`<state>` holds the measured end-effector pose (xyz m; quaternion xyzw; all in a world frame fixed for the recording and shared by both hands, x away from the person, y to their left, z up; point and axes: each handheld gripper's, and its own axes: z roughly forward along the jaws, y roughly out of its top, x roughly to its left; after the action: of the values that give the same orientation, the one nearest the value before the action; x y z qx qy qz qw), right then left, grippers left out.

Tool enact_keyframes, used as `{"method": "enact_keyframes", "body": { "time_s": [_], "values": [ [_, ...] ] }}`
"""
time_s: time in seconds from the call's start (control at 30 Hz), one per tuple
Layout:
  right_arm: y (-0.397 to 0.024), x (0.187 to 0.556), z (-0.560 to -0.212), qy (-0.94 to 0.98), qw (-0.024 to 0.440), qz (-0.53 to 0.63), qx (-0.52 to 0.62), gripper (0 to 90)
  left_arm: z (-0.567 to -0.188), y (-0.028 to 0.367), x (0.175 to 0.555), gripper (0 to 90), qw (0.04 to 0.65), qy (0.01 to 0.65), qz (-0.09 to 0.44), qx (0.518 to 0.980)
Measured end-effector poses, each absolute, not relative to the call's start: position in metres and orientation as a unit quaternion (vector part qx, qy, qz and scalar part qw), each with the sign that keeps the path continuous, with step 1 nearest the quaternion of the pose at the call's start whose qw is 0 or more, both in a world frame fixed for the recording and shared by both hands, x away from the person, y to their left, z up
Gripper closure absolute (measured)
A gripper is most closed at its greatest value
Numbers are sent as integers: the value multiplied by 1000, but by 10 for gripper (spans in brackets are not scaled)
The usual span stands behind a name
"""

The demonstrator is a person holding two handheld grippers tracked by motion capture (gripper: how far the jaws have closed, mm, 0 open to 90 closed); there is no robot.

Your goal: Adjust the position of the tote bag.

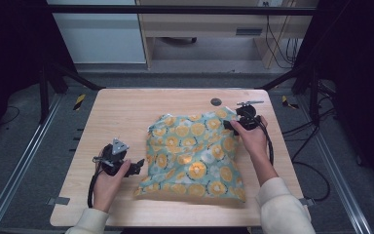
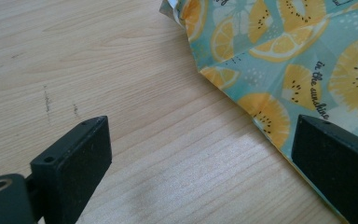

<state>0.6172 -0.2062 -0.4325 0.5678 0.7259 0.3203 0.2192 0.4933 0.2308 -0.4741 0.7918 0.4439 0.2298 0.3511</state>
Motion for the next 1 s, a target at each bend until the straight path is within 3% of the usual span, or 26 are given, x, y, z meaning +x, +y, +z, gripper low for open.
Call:
{"method": "enact_keyframes", "body": {
  "time_s": [0.33, 0.4, 0.43, 0.47, 0.5, 0.53, 0.57, 0.63, 0.7, 0.73, 0.77, 0.87, 1.0],
  "values": [
    [-205, 619, -451, 733, 172, 334, 567, 132, -474, 230, 493, 48, 350, 442, 230, 793],
    [-203, 617, -457, 741, 167, 330, 561, 236, -474, 230, 493, 48, 351, 442, 230, 793],
    [-203, 617, -457, 741, 167, 330, 561, 236, -474, 230, 493, 48, 351, 442, 230, 793],
    [-203, 616, -459, 748, 160, 330, 554, 364, -474, 230, 493, 48, 351, 442, 230, 793],
    [-203, 616, -459, 749, 158, 332, 551, 424, -474, 230, 493, 48, 351, 442, 230, 793],
    [-203, 616, -459, 749, 158, 332, 551, 424, -474, 230, 493, 48, 351, 442, 230, 793],
    [-203, 614, -459, 755, 153, 336, 542, 555, -474, 230, 493, 48, 351, 442, 230, 793],
    [-203, 613, -459, 756, 152, 337, 539, 604, -474, 230, 493, 48, 351, 442, 230, 793],
    [-201, 609, -460, 763, 145, 339, 531, 741, -474, 230, 493, 48, 352, 442, 230, 793],
    [-201, 609, -460, 763, 145, 339, 531, 741, -474, 229, 493, 48, 352, 442, 230, 792],
    [-201, 608, -459, 765, 145, 342, 526, 817, -474, 230, 493, 49, 353, 442, 229, 792],
    [-200, 604, -456, 766, 148, 357, 514, 889, -472, 230, 494, 52, 358, 443, 232, 788],
    [-198, 599, -448, 766, 158, 379, 494, 896, -471, 228, 496, 59, 361, 445, 234, 786]
  ]
}}
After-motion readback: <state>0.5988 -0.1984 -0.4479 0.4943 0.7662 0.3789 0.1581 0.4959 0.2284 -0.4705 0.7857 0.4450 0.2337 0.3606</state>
